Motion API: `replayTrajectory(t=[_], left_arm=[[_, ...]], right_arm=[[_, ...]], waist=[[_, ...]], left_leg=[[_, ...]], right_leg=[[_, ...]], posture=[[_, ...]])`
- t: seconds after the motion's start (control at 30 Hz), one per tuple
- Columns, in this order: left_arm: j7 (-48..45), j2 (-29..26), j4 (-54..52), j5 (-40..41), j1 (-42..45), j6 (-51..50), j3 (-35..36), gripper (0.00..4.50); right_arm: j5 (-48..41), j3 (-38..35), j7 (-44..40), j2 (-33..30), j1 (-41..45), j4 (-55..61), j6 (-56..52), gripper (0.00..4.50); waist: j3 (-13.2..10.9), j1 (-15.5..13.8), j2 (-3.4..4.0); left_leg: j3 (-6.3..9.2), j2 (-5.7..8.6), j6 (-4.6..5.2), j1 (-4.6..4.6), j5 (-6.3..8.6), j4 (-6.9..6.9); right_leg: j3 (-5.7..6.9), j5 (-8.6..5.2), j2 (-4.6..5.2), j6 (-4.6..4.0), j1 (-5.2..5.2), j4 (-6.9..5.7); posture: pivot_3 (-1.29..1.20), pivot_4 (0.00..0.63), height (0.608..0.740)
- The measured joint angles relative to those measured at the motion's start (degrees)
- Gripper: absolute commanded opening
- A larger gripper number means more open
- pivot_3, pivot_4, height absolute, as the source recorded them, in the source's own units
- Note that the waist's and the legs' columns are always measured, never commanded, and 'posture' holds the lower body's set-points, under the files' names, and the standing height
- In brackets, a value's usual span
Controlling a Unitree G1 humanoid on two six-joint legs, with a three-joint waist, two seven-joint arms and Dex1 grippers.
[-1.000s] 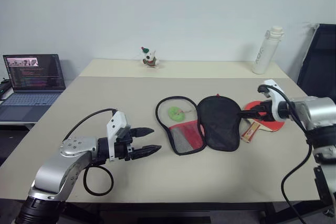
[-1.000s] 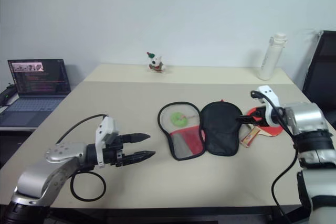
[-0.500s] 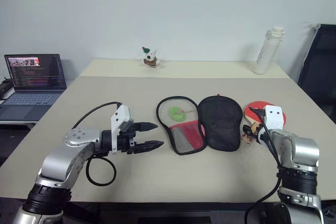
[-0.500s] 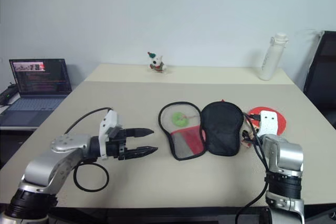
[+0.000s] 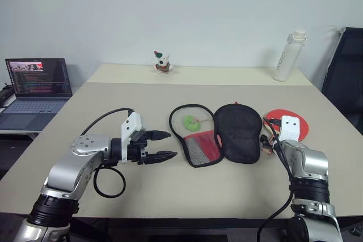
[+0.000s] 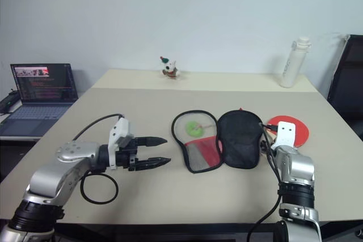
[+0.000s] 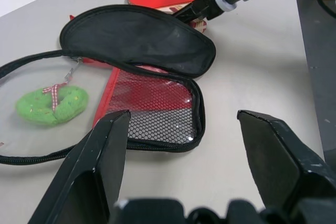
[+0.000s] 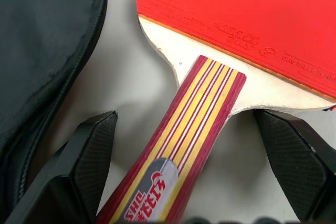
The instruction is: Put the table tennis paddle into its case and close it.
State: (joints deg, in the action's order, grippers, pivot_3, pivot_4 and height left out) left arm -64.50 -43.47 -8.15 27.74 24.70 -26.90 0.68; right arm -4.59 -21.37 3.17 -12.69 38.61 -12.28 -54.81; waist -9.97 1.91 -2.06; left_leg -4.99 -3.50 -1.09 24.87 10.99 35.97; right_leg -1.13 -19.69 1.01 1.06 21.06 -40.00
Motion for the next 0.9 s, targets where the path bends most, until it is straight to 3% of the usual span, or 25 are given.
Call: replayTrajectory(t=[0.03,0.13,0.37,0.47,0.63,0.9], left_arm=[[0.0,0.0,0.0,0.0,0.0,0.1,0.0,3.55],[0.1,0.0,0.1,0.0,-0.4,0.1,0.0,3.55],[0.3,0.0,0.1,0.0,-1.6,0.2,0.0,3.55],[0.4,0.0,0.1,-0.1,-1.6,0.3,0.0,3.55],[0.9,0.0,0.1,-0.1,-1.8,0.3,0.0,3.55],[1.2,0.0,0.1,0.0,-1.9,0.6,0.1,3.55]], right_arm=[[0.0,0.0,0.4,0.0,0.5,-1.2,0.7,4.43],[-0.5,-0.4,1.4,-0.2,1.4,-4.2,2.9,3.86],[-2.9,-2.4,3.9,-0.4,3.7,-8.4,5.0,1.83],[-3.6,-2.2,4.5,-0.4,4.1,-9.2,5.5,1.24],[-3.5,-2.0,5.6,-1.2,4.1,-9.9,7.4,1.09],[-2.3,-2.3,7.4,-9.1,4.8,-9.6,12.6,1.09]], waist=[[0.0,0.0,-0.01],[0.0,0.1,-0.03],[0.0,-0.1,-0.06],[0.1,-0.2,-0.10],[0.0,-0.4,-0.04],[-0.2,0.2,0.26]], left_leg=[[0.00,-0.01,0.07,-0.01,0.01,0.00],[0.04,-0.02,0.31,-0.10,-0.01,0.02],[0.10,0.00,0.36,-0.17,-0.06,0.03],[0.12,0.04,0.36,-0.17,-0.06,0.04],[0.14,0.09,0.39,-0.11,-0.07,0.05],[-0.22,0.03,0.14,0.18,-0.18,-0.31]], right_leg=[[0.00,0.06,0.00,-0.01,0.00,0.00],[0.06,0.19,0.00,-0.04,-0.13,0.00],[0.11,0.22,0.02,-0.04,-0.27,0.02],[0.12,0.24,0.06,-0.01,-0.31,0.04],[0.14,0.25,0.11,0.02,-0.27,0.05],[-0.18,0.15,0.03,-0.08,0.39,0.06]], posture=[[0.00,0.150,0.740],[0.00,0.150,0.740],[0.00,0.150,0.740],[0.00,0.150,0.740],[0.00,0.150,0.740],[0.00,0.150,0.740]])
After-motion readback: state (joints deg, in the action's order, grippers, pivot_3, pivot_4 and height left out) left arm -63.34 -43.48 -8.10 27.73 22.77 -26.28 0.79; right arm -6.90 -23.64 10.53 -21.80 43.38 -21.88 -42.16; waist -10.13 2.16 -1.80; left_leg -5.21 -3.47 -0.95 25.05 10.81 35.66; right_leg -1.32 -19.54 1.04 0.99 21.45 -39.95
